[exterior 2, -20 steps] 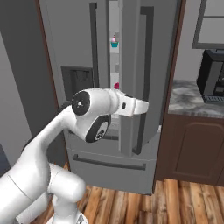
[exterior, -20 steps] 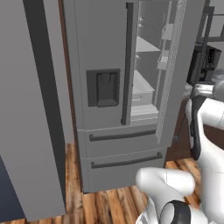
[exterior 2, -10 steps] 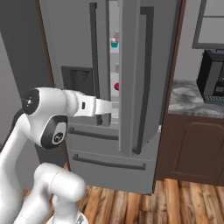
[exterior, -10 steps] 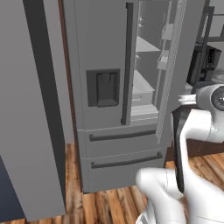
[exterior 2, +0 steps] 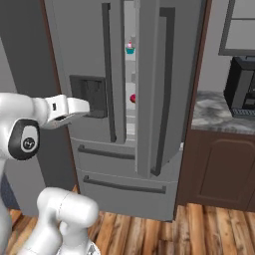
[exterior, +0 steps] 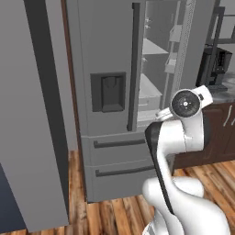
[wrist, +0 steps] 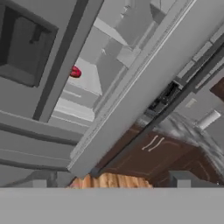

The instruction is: Take the cupcake and donut from the fridge and place them on the empty tray on the dining counter.

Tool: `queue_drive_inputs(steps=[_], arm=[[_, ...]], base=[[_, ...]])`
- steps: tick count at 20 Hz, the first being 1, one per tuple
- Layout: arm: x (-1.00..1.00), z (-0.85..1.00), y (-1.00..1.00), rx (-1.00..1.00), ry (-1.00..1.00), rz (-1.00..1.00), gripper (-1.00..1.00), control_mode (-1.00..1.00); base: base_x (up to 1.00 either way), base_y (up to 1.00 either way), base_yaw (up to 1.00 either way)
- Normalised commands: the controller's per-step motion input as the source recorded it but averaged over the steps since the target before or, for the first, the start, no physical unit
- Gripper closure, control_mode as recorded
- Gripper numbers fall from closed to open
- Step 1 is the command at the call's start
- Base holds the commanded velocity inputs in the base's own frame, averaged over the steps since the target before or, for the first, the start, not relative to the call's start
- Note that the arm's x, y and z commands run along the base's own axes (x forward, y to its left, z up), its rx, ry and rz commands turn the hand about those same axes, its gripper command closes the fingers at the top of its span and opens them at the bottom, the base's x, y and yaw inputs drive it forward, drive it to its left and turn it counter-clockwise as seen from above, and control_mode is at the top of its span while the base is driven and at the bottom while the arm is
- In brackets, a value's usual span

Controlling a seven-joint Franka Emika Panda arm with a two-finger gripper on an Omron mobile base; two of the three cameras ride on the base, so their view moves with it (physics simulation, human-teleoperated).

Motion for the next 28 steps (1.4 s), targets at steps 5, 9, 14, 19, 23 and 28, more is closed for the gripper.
queue_drive_inputs(steps=[5,9,14,19,23,28], arm=[[0.43,0.25,0.17,-0.26,0.43,-0.04,-1.00,-1.00],[0.60,-0.06,0.00,-0.28,0.49,-0.05,-1.00,-1.00],[0.34,-0.53,0.00,-0.25,0.29,0.00,-1.00,-1.00],[0.04,-0.41,-0.10,-0.11,0.26,0.00,-1.00,-1.00],[0.41,-0.26,-0.55,-0.05,0.05,0.01,-1.00,-1.00],[0.72,-0.43,-0.19,-0.08,0.14,0.03,-1.00,-1.00]], base=[[0.00,0.00,0.00],[0.00,0.00,0.00],[0.00,0.00,0.00],[0.00,0.00,0.00],[0.00,0.00,0.00],[0.00,0.00,0.00]])
